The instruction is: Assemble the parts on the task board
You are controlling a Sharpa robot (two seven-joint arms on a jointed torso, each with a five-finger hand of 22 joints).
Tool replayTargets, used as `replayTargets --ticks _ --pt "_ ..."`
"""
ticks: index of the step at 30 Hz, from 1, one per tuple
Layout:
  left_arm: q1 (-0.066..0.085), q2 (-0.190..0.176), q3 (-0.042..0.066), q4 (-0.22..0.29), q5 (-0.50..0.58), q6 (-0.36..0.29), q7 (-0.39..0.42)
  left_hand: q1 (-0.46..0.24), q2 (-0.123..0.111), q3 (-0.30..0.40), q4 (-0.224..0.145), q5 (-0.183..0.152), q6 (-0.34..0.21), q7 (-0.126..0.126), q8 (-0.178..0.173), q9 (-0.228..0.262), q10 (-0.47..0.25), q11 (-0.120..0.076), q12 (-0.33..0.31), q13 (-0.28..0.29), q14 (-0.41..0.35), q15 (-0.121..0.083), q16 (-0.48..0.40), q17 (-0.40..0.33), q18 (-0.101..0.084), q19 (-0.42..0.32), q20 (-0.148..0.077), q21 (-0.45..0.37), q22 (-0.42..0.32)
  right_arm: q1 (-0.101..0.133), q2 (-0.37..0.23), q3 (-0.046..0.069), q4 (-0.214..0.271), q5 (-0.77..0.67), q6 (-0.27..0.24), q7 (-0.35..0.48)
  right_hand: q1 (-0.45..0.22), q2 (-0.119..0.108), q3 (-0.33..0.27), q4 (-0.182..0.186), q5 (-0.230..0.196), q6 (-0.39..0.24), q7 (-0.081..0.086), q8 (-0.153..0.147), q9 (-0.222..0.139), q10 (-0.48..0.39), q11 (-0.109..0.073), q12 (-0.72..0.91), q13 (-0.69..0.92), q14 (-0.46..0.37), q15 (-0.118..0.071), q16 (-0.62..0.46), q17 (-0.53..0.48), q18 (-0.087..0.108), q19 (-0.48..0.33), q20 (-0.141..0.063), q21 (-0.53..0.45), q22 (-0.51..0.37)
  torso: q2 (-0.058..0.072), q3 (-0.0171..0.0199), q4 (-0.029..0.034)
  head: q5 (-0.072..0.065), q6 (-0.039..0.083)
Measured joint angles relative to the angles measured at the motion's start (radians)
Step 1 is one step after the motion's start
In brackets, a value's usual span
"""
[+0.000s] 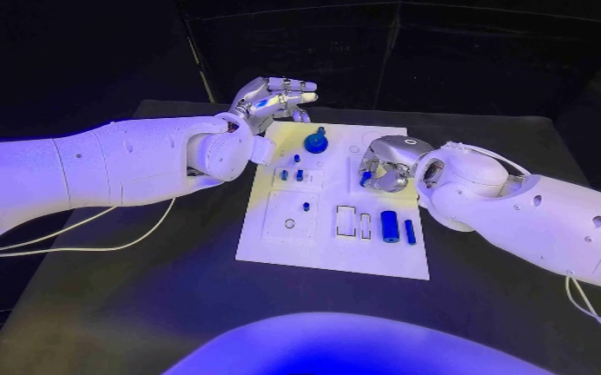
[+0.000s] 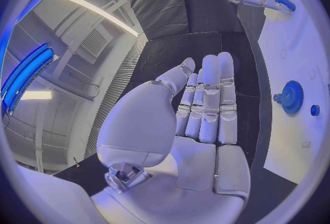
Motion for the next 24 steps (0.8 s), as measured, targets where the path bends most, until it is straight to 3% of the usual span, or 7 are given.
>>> replayTargets --ticks 9,16,24 --pt "0.000 -0.001 0.000 0.000 0.000 0.000 0.000 0.000 0.000 0.000 0.000 0.000 0.000 0.000 0.000 0.000 0.000 0.000 0.000 0.000 0.000 0.000 0.000 0.000 0.000 0.000 0.000 0.000 0.000 0.000 -0.048 0.001 0.048 0.010 -0.129 0.013 0.000 0.000 0.001 0.001 0.000 0.007 -0.003 0.004 0.003 0.008 -0.002 0.000 0.002 -0.002 -0.002 0.000 0.002 0.000 0.002 -0.002 0.007 0.006 0.000 -0.0003 -0.0001 0.001 0.002" --pt "0.000 -0.001 0.000 0.000 0.000 0.001 0.000 0.000 0.000 0.000 0.000 0.000 0.000 0.000 0.000 0.000 0.000 0.000 0.000 0.000 0.000 0.000 0.000 0.000 0.000 0.000 0.000 0.000 0.000 0.002 -0.082 0.002 0.117 0.040 -0.209 0.018 0.000 0.000 0.005 -0.003 0.006 0.007 -0.003 0.004 0.003 0.008 -0.002 0.000 0.002 -0.002 -0.002 0.000 0.002 0.000 0.002 -0.002 0.007 0.006 0.000 -0.0005 -0.0001 0.003 0.002" --pt "0.000 0.002 0.000 -0.001 0.000 0.001 0.000 0.002 0.002 0.000 0.000 0.000 0.000 0.000 0.000 0.000 0.000 0.000 0.000 0.000 0.000 0.000 0.000 0.000 0.000 0.000 0.000 0.000 0.000 0.003 -0.015 0.002 0.147 0.084 -0.228 0.030 0.004 0.004 0.007 -0.005 0.006 0.007 -0.003 0.004 0.003 0.008 -0.002 -0.004 0.002 -0.002 -0.002 0.000 0.001 0.000 0.002 -0.002 0.007 0.004 0.000 -0.0012 0.0020 0.006 0.002"
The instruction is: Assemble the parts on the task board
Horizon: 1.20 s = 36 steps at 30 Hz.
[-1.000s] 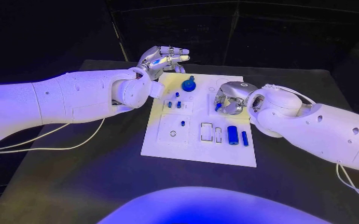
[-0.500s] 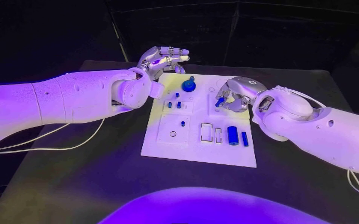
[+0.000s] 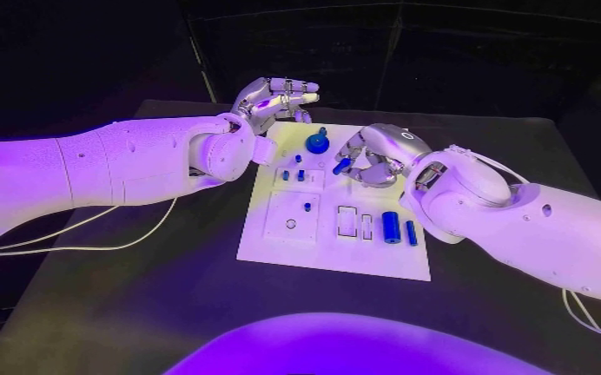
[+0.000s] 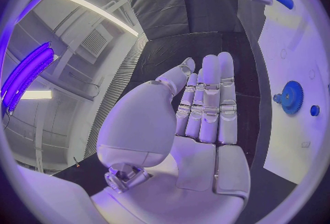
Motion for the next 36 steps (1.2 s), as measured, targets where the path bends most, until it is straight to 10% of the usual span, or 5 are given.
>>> replayTargets --ticks 15,36 --pt "0.001 0.009 0.000 -0.004 0.000 -0.003 0.002 0.003 0.003 0.000 0.000 0.000 -0.004 0.004 0.000 0.000 -0.003 0.003 0.000 0.000 0.000 0.000 -0.007 -0.001 0.000 0.000 0.000 0.000 -0.001 -0.013 0.139 -0.091 -0.033 0.043 0.034 0.044 0.000 0.000 0.001 -0.001 0.004 0.000 0.000 0.000 -0.001 0.000 0.000 -0.004 0.000 0.000 0.000 0.000 -0.003 0.000 0.000 0.000 0.000 -0.004 0.000 0.0000 -0.0002 0.034 -0.018" --pt "0.002 0.018 0.000 -0.013 0.000 -0.005 0.003 0.003 0.003 -0.003 -0.003 0.000 -0.004 0.004 0.000 0.000 -0.003 0.003 0.000 0.000 0.000 0.000 -0.007 -0.001 0.000 0.000 0.000 0.000 -0.001 -0.048 0.210 -0.116 -0.095 0.022 0.091 0.063 0.000 0.000 0.001 -0.001 0.004 -0.003 -0.002 -0.004 -0.002 0.000 0.000 -0.008 0.000 0.000 0.000 0.000 -0.005 0.000 0.000 0.000 0.000 -0.007 0.000 0.0012 -0.0024 0.054 -0.031"
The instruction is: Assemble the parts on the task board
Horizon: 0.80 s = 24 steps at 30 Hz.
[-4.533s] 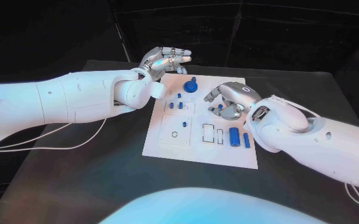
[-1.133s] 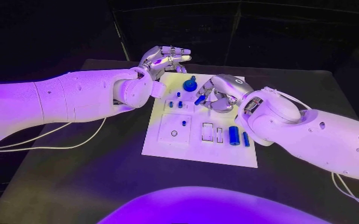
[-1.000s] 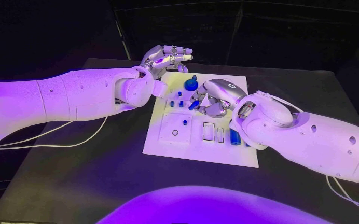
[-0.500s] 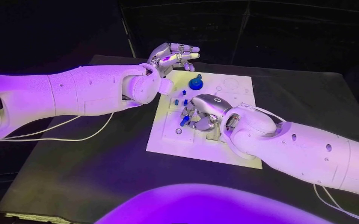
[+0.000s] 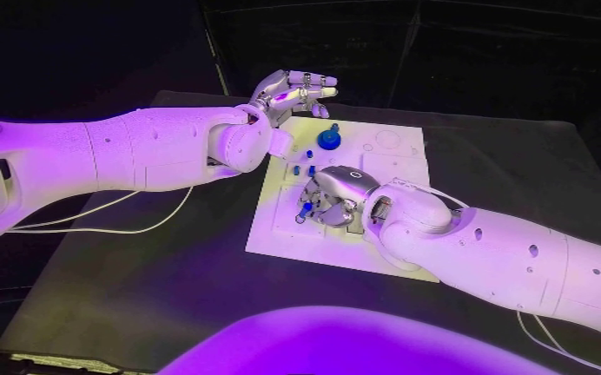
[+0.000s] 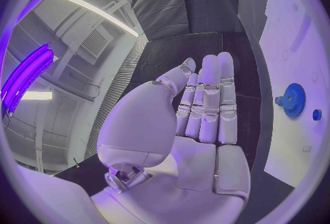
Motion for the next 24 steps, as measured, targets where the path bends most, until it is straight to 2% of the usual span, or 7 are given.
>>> replayTargets --ticks 12,24 --pt "0.000 0.001 0.000 -0.003 0.000 0.000 0.000 0.000 0.000 0.000 0.000 0.000 0.000 0.000 0.000 0.000 0.000 0.000 0.000 0.000 0.000 0.000 0.000 0.000 0.000 0.000 0.000 0.000 -0.001 -0.006 0.004 -0.010 0.003 -0.011 0.006 0.010 0.000 0.000 0.003 -0.003 -0.001 0.003 0.003 -0.002 -0.001 0.000 0.000 0.001 0.000 0.000 0.000 0.000 0.000 0.000 0.000 0.000 0.000 0.000 0.000 -0.0001 0.0003 -0.001 -0.002" --pt "0.000 0.002 0.000 -0.005 0.000 0.000 0.000 0.000 0.000 0.000 0.000 0.000 0.000 0.000 0.000 0.000 0.000 0.000 0.000 0.000 0.000 0.000 0.000 0.000 0.000 0.000 0.000 0.000 -0.001 -0.006 0.008 -0.010 0.003 -0.027 0.012 0.008 0.000 0.000 0.003 -0.003 -0.001 0.003 0.003 -0.005 -0.001 0.000 0.000 0.001 0.000 0.000 0.000 0.000 0.000 0.000 0.000 0.000 0.000 0.000 0.000 -0.0005 0.0007 0.002 -0.004"
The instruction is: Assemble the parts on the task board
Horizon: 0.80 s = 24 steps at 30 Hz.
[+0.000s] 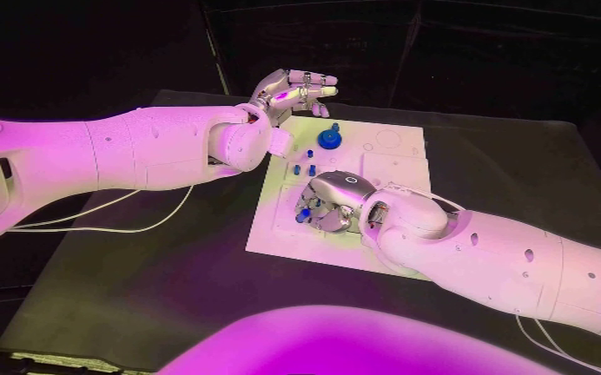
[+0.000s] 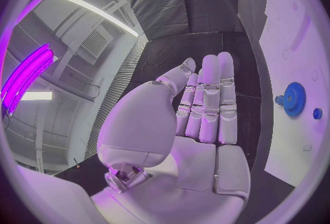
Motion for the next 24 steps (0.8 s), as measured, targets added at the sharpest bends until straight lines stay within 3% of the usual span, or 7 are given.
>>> replayTargets --ticks 5,10,15,24 --pt "0.000 0.000 0.000 0.000 0.000 0.000 0.000 0.000 0.000 0.000 0.000 0.000 0.000 0.000 0.000 0.000 0.000 0.000 0.000 0.000 0.000 0.000 0.000 0.000 0.000 0.000 0.000 0.000 0.000 0.000 0.005 0.000 -0.003 -0.008 0.007 -0.005 0.000 0.000 0.000 0.000 0.000 0.000 0.000 0.000 0.000 0.000 0.000 -0.008 0.000 0.000 0.000 0.000 -0.004 0.000 0.000 0.000 0.000 -0.004 0.000 0.0000 0.0000 0.000 -0.001" --pt "0.000 0.000 0.000 0.000 0.000 0.000 0.000 0.000 0.000 0.000 0.000 0.000 0.000 0.000 0.000 0.000 0.000 0.000 0.000 0.000 0.000 0.000 0.000 0.000 0.000 0.000 0.000 0.000 0.000 0.000 0.012 0.000 -0.006 -0.020 0.020 -0.018 -0.006 0.005 0.000 0.000 0.000 -0.022 0.015 -0.015 -0.005 -0.015 0.015 -0.030 -0.003 0.000 0.000 0.000 -0.007 0.000 0.000 0.000 -0.004 -0.007 0.000 0.0000 0.0000 -0.001 -0.001" --pt "0.000 0.000 0.000 0.001 0.000 0.001 0.000 0.000 0.000 0.000 0.000 0.000 0.000 0.000 0.000 0.000 0.000 0.000 0.000 0.000 0.000 0.000 0.000 0.000 0.000 0.000 0.000 0.000 0.000 -0.001 0.020 0.000 -0.012 -0.035 0.033 -0.035 -0.015 -0.004 0.003 0.003 0.000 -0.056 0.030 -0.034 -0.014 -0.029 0.021 -0.039 -0.003 0.003 0.003 0.000 -0.011 0.000 -0.007 0.007 -0.004 -0.008 0.000 0.0000 0.0000 -0.001 -0.002" --pt "0.000 0.000 0.000 0.002 0.000 0.001 0.000 0.000 0.000 0.000 0.000 0.000 0.000 0.000 0.000 0.000 0.000 0.000 0.000 0.000 0.000 0.000 0.000 0.000 0.000 0.000 0.000 0.000 0.000 -0.001 0.029 -0.001 -0.016 -0.055 0.042 -0.063 -0.015 -0.004 0.003 0.003 0.000 -0.073 0.030 -0.038 -0.016 -0.033 0.025 -0.043 -0.003 0.000 0.008 0.000 -0.012 0.000 -0.007 0.007 -0.004 -0.008 0.000 0.0000 0.0000 -0.001 -0.002"
